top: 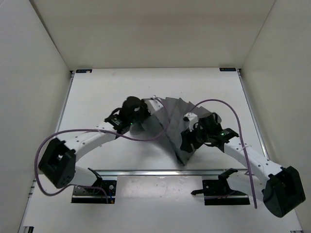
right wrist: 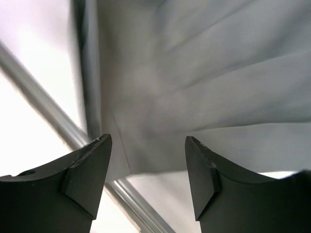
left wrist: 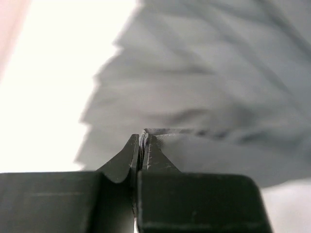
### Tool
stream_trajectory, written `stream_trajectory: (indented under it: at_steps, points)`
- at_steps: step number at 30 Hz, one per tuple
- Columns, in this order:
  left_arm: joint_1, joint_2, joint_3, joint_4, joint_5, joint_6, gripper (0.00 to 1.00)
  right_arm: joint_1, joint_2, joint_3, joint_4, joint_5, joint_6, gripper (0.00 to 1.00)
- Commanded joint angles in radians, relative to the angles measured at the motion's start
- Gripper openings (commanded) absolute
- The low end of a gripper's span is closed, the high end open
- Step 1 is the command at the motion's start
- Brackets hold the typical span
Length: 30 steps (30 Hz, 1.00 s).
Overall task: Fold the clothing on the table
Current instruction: Flatten the skirt out
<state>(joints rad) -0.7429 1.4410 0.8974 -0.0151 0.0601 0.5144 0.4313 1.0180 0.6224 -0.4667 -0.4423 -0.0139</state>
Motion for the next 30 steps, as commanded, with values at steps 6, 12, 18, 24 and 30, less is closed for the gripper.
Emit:
stream_trajectory:
  at_steps: [6,12,18,24,30]
  points:
    - [0.152,-0.113,0.037,-0.056,-0.174,-0.145,0.0,0.248,0.074,0.057,0.012,0.166,-0.103,0.61]
    - [0.177,-0.16,0.006,-0.02,-0.123,-0.172,0.0,0.328,0.027,0.054,0.094,0.221,-0.147,0.64]
    - [0.188,-0.149,0.001,-0.006,-0.111,-0.185,0.0,0.51,0.019,0.004,0.233,0.299,-0.15,0.67]
    - [0.247,-0.1,0.047,-0.043,-0.072,-0.243,0.0,0.626,0.167,0.007,0.327,0.349,-0.215,0.61]
    - [0.316,-0.056,0.081,-0.059,-0.014,-0.3,0.0,0.626,0.194,-0.024,0.405,0.329,-0.277,0.58]
